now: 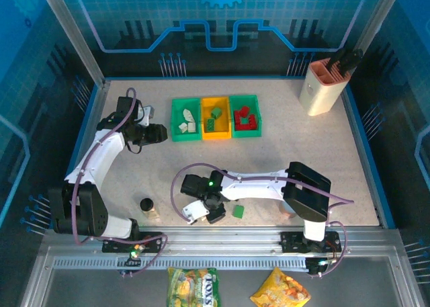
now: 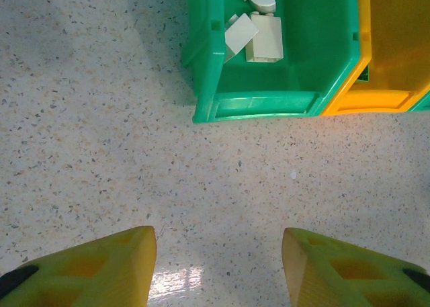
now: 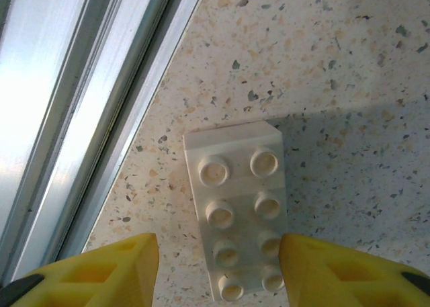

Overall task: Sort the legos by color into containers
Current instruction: Pick up the lego from the bottom-center of the table.

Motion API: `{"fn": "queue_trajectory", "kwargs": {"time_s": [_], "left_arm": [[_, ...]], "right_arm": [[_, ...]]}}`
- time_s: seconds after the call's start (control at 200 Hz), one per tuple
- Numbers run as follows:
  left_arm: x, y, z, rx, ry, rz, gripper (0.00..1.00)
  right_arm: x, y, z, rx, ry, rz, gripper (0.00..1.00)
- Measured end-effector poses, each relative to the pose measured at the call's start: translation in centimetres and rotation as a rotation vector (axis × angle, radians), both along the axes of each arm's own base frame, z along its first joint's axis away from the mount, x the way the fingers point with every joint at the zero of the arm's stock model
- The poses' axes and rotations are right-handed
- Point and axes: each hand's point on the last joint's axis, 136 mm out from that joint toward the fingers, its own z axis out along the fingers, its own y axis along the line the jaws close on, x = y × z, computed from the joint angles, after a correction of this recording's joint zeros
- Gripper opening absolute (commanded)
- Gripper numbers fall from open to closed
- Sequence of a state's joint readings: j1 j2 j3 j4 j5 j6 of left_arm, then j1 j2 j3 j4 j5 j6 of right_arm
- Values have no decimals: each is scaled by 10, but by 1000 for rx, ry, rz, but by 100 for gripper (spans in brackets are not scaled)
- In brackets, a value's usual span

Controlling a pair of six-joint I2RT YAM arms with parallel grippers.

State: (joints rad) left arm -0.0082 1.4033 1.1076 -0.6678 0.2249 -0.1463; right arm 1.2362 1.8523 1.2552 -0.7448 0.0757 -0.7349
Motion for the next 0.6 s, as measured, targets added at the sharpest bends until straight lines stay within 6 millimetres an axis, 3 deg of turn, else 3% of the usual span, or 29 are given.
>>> {"fn": "queue_trajectory", "kwargs": {"time_s": [0.3, 0.6], "left_arm": [[0, 0, 0, 0, 0, 0, 53], [0, 0, 0, 0, 0, 0, 53]], "right_arm": [[3, 5, -1, 15, -15, -4, 50], [2, 1, -15, -24, 2, -4, 48]]}}
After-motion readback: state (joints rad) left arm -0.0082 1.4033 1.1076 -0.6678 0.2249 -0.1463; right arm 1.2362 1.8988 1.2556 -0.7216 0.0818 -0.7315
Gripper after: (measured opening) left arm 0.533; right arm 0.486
